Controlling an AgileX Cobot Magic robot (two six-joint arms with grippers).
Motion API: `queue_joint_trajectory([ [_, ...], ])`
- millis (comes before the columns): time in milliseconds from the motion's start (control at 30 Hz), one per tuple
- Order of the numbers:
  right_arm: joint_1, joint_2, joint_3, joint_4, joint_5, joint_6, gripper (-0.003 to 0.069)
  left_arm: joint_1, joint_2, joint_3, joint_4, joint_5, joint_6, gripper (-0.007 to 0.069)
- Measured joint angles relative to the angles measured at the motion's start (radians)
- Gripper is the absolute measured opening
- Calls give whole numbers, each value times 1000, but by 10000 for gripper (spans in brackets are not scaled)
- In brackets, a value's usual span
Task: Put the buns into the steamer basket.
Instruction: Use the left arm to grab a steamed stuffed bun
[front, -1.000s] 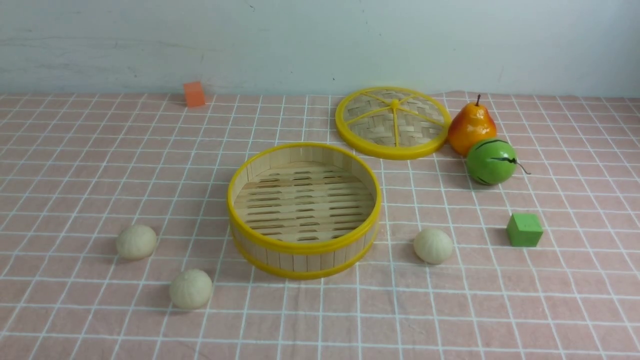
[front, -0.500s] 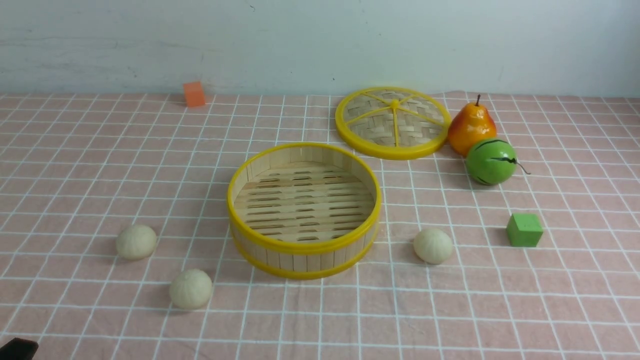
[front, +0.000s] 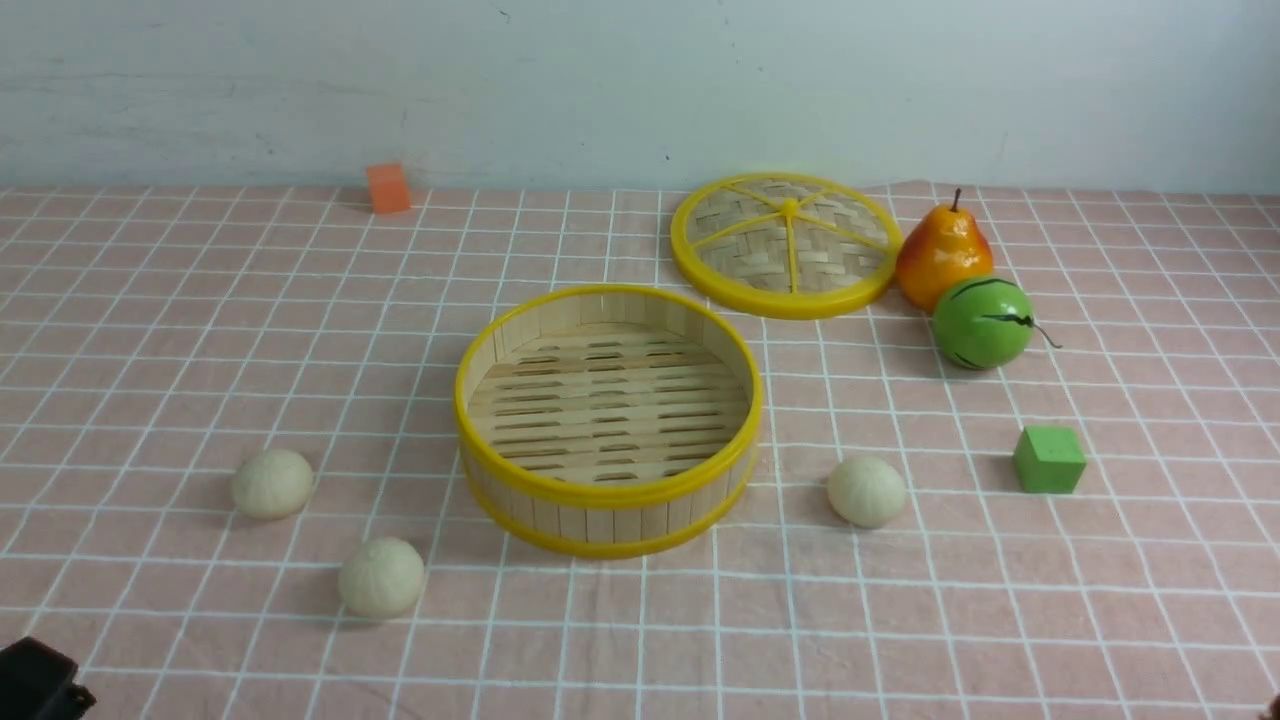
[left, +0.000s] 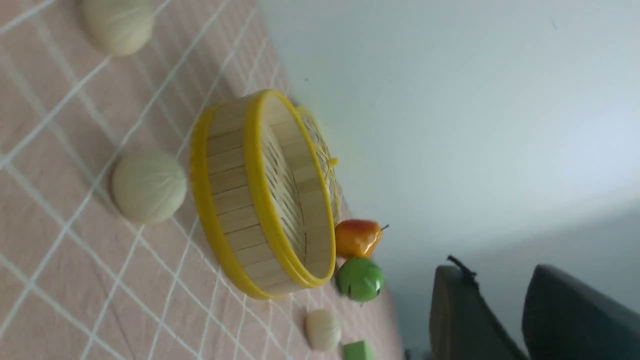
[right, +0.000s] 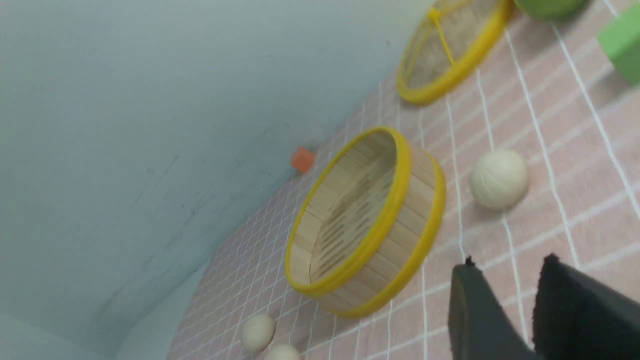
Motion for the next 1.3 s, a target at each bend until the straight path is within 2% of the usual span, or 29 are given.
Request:
queue_joint_trajectory([
  [67,0,92,-90,-29,6,-91,41,0,95,-93,48,75,77,83],
  [167,0,261,-236,-100,61,-204,-16,0,239,-214,130,176,150,-12],
  [267,0,473,-433,-207,228,-337,-19,0,417,-385,262,326,240,-14],
  [300,0,500,-459,-214,257,-353,-19,0,439,-405,271,347,252,-14],
  [367,15,615,-565,-266,384,-401,-19,0,546,-500,366,453,296,-14],
  [400,55,713,-647,-302,487,-421,-19,0,636,-565,448,528,313,-14],
  [467,98,761,-685,-322,532,-427,-18,0,683,-607,491,578,315,-14],
  [533,205,861,-748,-360,619,-431,-17,0,787,-674,583,621,307,-14],
  [600,311,918,-783,-394,672,-432,-13,0,888,-741,665,642,250,-14],
  [733,450,964,-796,-435,720,-434,-10,0,1039,-824,724,667,194,-4],
  [800,498,970,-796,-448,728,-434,-8,0,1129,-868,724,671,192,37],
  [900,527,970,-799,-450,727,-434,-5,0,1250,-920,713,656,214,150],
  [967,530,970,-800,-453,721,-434,-3,0,1329,-953,698,643,238,261],
  [1000,530,970,-800,-454,719,-434,-3,0,1344,-956,698,641,240,285],
  [1067,531,970,-800,-464,711,-434,-2,0,1437,-998,693,615,255,429],
  [1100,531,970,-800,-465,711,-435,-1,0,1444,-1000,693,615,254,439],
  [1167,531,970,-800,-470,709,-435,1,0,1532,-1038,692,586,255,542],
  [1300,531,970,-800,-474,699,-435,6,0,1651,-1093,698,544,255,586],
])
